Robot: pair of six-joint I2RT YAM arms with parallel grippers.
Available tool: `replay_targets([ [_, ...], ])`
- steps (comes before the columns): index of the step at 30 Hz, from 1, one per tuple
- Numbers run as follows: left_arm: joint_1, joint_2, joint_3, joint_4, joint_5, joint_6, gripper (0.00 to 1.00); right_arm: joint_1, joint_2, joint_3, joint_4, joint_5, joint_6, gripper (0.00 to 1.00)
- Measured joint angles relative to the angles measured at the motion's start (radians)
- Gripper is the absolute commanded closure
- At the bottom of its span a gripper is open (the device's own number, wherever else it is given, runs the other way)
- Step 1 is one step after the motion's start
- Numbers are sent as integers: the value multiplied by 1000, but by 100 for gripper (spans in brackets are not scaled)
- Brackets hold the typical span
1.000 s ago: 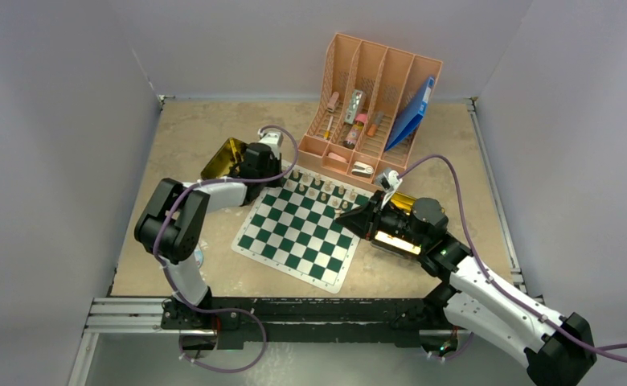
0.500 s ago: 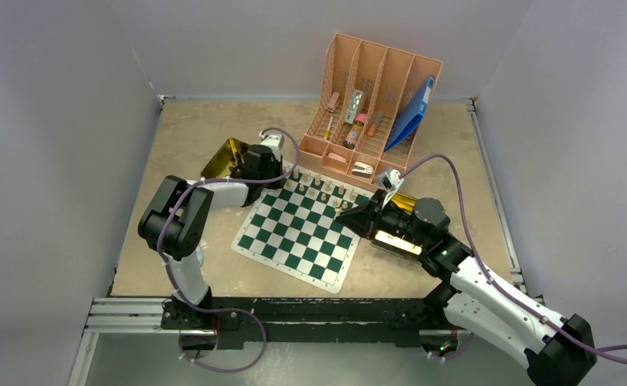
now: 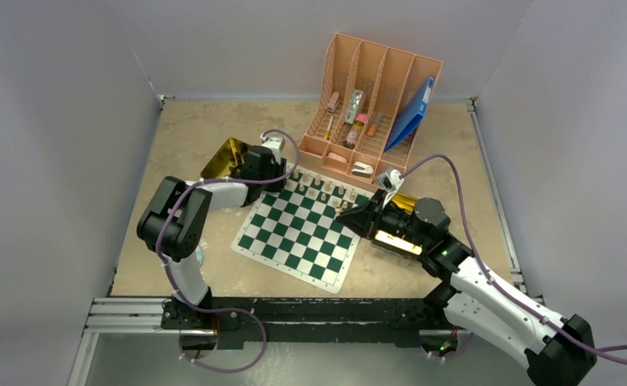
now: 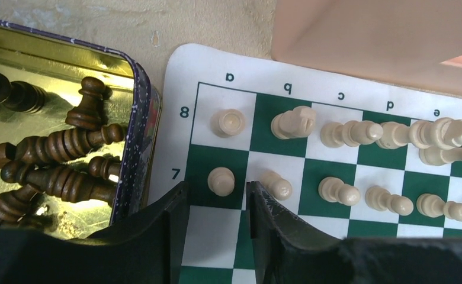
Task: Set up the chess pieces on the board
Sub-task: Place the chess piece on the chessboard.
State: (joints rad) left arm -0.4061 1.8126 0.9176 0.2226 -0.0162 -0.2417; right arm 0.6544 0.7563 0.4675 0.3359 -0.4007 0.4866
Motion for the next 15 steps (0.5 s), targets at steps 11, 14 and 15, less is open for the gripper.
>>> replay_targets([
  [11,0,-183,-5,-107,40,-10,58,0,5,0,8,-8,4,100],
  [14,0,-310,-6,-161,70,-5,59,0,9,0,7,-22,6,100],
  [15,0,-327,-6,-172,85,0,59,0,12,1,6,-31,6,100],
])
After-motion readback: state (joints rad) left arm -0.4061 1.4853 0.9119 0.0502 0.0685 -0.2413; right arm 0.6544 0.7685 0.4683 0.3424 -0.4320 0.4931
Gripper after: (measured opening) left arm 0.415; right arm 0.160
